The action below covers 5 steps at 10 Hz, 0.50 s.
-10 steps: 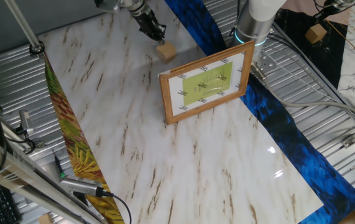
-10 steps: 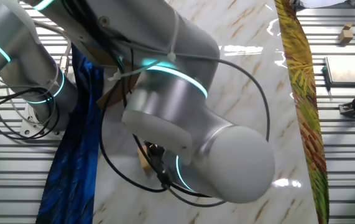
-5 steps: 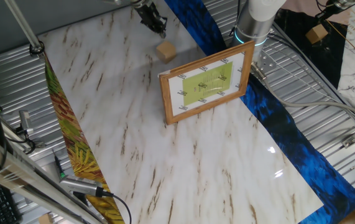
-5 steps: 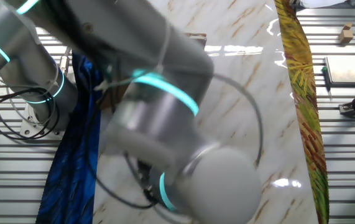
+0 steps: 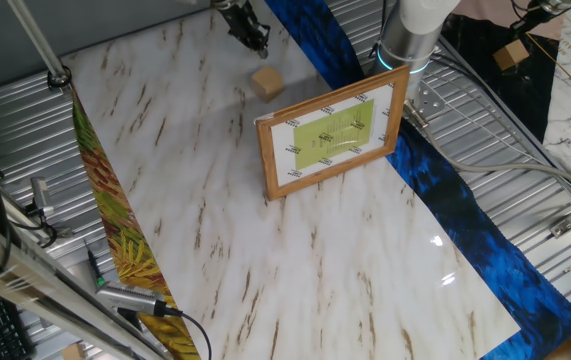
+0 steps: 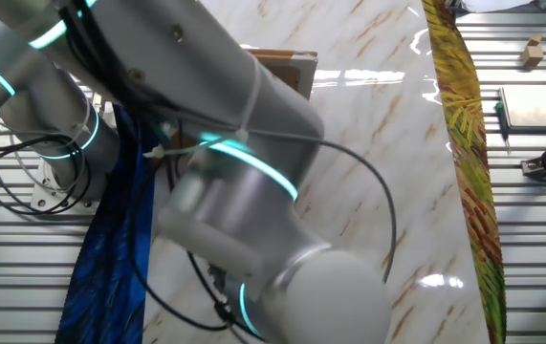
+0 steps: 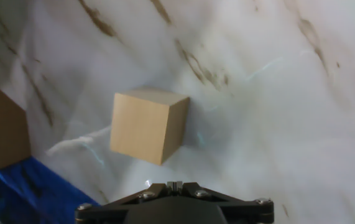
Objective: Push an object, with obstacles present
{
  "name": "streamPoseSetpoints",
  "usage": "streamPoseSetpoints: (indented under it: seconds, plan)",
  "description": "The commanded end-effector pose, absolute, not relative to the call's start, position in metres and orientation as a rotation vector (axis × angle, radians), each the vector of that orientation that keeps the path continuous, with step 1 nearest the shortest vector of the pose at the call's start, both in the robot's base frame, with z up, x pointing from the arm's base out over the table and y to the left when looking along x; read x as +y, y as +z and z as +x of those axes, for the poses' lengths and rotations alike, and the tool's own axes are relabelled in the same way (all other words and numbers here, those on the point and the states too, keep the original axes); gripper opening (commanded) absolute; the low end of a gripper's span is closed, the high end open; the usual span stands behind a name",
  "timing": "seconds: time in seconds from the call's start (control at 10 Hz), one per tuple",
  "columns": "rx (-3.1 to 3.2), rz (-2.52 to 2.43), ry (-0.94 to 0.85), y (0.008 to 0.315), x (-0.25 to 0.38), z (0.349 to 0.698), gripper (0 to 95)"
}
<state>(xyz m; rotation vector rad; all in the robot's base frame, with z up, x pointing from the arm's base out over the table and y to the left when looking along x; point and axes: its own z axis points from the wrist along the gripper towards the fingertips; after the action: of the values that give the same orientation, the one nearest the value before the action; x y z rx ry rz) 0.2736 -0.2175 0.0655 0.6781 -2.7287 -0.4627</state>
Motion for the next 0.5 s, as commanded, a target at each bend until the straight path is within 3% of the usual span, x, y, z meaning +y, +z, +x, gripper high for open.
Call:
streamPoseSetpoints:
  seconds: [0.1,0.5]
  plan:
    - [-2.732,0.662,-0.467,0.0641,-0.2131,0.2777,0.0]
    - [-2.739,0.637,-0.479,0.0649,-0.2184,0.2735,0.0]
